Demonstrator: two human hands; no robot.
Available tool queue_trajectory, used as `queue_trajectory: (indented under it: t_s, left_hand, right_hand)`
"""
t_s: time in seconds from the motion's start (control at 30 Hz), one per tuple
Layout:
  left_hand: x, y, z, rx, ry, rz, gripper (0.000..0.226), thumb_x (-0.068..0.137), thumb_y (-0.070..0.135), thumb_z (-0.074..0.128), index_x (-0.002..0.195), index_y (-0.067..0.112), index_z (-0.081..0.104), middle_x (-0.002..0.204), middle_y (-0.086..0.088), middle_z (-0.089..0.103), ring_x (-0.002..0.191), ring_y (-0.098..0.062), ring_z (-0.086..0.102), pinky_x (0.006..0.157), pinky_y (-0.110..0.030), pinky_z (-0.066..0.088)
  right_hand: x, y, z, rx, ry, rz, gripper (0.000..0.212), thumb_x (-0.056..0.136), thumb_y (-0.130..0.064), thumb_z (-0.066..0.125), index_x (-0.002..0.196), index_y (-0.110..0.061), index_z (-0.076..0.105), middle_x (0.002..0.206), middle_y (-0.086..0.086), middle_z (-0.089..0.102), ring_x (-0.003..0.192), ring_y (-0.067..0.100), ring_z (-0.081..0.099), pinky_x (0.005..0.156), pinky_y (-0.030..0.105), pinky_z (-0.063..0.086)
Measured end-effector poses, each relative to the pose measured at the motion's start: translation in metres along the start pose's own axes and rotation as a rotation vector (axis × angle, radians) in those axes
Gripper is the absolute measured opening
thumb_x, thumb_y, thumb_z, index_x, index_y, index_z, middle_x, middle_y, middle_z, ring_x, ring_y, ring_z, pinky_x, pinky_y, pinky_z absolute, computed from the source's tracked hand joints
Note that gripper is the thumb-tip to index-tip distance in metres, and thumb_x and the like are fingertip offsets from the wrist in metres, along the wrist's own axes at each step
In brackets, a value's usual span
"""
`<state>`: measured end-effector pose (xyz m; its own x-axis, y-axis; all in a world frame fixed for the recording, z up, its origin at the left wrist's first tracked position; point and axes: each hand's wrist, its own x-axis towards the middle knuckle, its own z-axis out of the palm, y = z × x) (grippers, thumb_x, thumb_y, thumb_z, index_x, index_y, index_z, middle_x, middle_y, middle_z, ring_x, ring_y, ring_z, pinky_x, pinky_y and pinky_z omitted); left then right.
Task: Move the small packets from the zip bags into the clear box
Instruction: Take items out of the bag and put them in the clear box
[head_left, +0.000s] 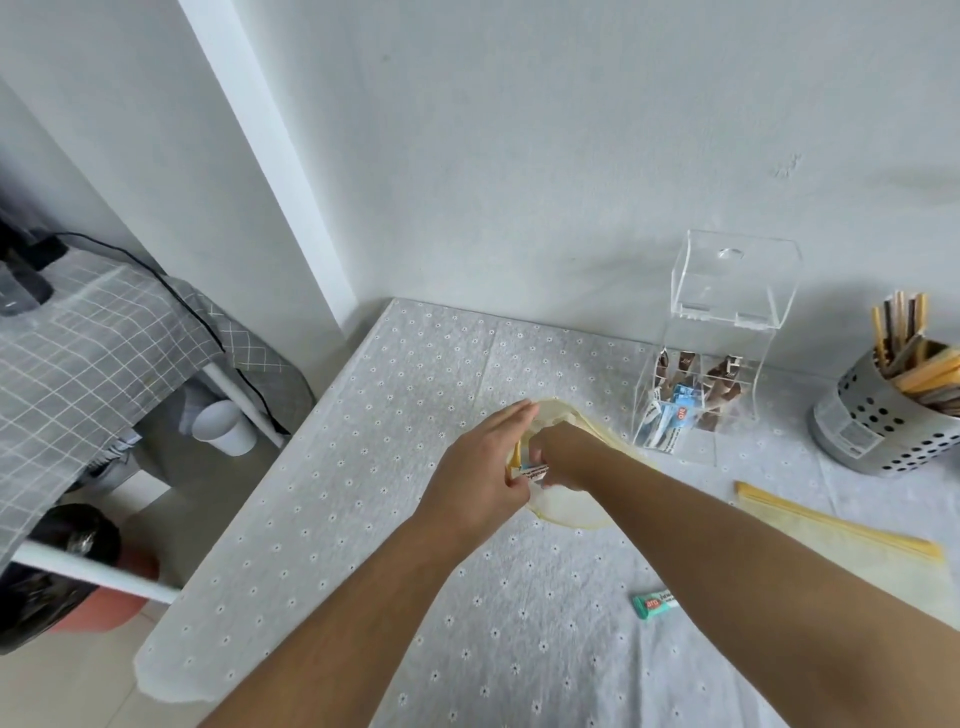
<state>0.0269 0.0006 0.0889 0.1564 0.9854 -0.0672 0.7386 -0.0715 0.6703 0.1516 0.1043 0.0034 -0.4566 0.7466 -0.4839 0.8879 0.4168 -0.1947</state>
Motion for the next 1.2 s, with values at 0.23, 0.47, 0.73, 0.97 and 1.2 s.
queue_trajectory:
  t_s: [0.23, 0.47, 0.73, 0.97, 1.2]
  left_hand:
    - [-0.001, -0.002, 0.006, -0.003, -0.007, -0.002, 0.073, 0.08, 0.0, 0.058, 0.144, 0.026, 0.035, 0.151, 0.017, 0.031, 0.114, -0.028, 0.055, 0.103, -0.033, 0.045]
    - [0.001, 0.0, 0.001, 0.004, 0.007, 0.008, 0.072, 0.08, 0.001, 0.059, 0.144, 0.025, 0.036, 0.151, 0.014, 0.033, 0.114, -0.027, 0.056, 0.102, -0.029, 0.045]
    - [0.003, 0.0, -0.001, 0.049, 0.014, -0.004, 0.073, 0.079, 0.0, 0.059, 0.144, 0.022, 0.036, 0.151, 0.011, 0.033, 0.115, -0.028, 0.056, 0.103, -0.032, 0.044]
    - [0.011, 0.006, -0.004, 0.1, 0.023, -0.032, 0.073, 0.08, 0.004, 0.062, 0.145, 0.021, 0.035, 0.152, 0.01, 0.032, 0.119, -0.027, 0.054, 0.104, -0.033, 0.043]
    - [0.025, 0.018, -0.006, 0.171, 0.033, -0.019, 0.073, 0.079, 0.005, 0.063, 0.145, 0.017, 0.034, 0.152, 0.005, 0.033, 0.13, -0.017, 0.045, 0.108, -0.029, 0.037]
  right_hand:
    - [0.007, -0.004, 0.015, -0.059, 0.04, 0.046, 0.043, 0.084, -0.012, 0.062, 0.057, -0.019, 0.03, 0.062, -0.005, 0.036, 0.075, 0.02, 0.047, 0.058, 0.026, 0.038]
    - [0.004, -0.006, -0.001, 0.034, 0.047, 0.001, 0.012, 0.084, -0.018, 0.062, 0.088, -0.007, 0.061, 0.082, 0.004, 0.055, 0.081, 0.021, 0.053, 0.069, 0.028, 0.04]
    - [-0.016, -0.006, -0.018, 0.309, 0.136, -0.041, 0.029, 0.082, -0.018, 0.069, 0.11, -0.01, 0.064, 0.114, 0.006, 0.062, 0.102, 0.022, 0.058, 0.082, 0.027, 0.044]
    - [-0.056, -0.012, -0.039, 0.379, 0.205, -0.053, 0.013, 0.079, -0.007, 0.065, 0.088, -0.009, 0.074, 0.082, 0.003, 0.066, 0.073, 0.012, 0.053, 0.051, 0.016, 0.035]
    - [-0.104, 0.003, -0.079, 0.562, 0.294, -0.055, 0.006, 0.077, -0.01, 0.07, 0.081, -0.01, 0.074, 0.059, -0.005, 0.06, 0.054, 0.011, 0.054, 0.056, 0.024, 0.046]
